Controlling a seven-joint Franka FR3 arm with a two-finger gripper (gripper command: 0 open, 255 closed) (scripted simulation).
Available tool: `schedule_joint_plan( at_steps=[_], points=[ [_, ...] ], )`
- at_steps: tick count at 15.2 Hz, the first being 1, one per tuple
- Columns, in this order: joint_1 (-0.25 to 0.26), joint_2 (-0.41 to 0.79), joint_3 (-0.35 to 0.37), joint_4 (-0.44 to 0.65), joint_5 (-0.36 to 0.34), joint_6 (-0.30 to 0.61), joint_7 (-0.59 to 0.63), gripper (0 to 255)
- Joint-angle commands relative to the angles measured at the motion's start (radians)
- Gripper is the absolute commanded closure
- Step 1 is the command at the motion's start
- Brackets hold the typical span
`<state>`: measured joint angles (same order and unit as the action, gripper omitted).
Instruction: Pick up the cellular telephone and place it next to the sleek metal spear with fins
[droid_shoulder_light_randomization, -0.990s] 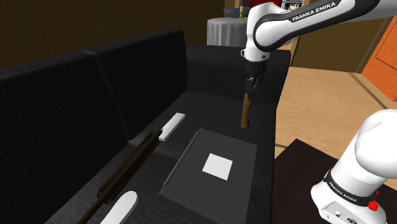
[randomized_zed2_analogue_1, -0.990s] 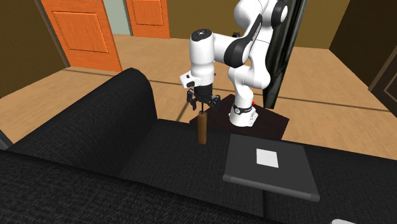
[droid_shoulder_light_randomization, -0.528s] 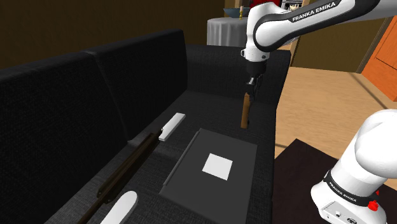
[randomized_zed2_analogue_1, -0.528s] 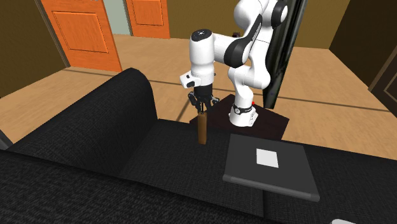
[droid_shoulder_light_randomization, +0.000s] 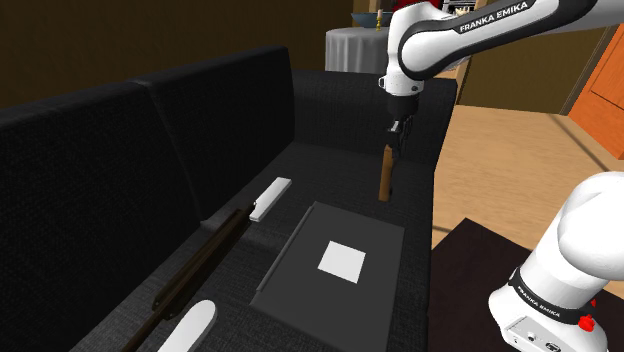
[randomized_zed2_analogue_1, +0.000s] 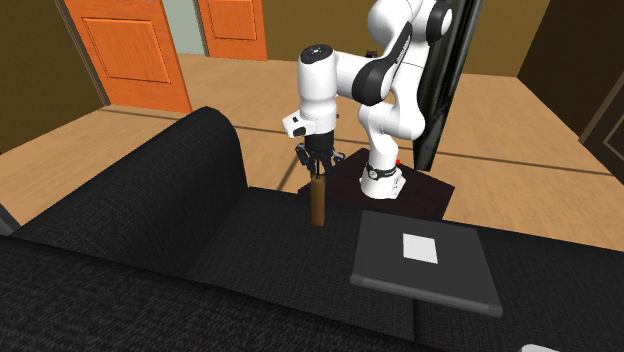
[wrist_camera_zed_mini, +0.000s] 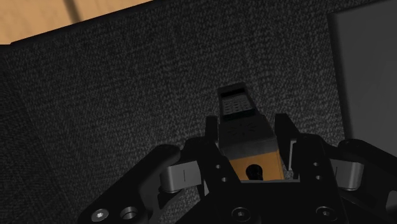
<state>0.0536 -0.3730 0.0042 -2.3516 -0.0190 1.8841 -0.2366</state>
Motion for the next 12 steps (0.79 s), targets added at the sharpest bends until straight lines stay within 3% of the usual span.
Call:
schedule_joint_plan(
  at_steps=[1,12],
  points=[
    [0.0,-0.007,0.0,0.015,0.0,-0.021,0.0,255],
    [0.0,-0.024,0.0,0.148,0.001,-0.172,-0.003,255]
  ],
)
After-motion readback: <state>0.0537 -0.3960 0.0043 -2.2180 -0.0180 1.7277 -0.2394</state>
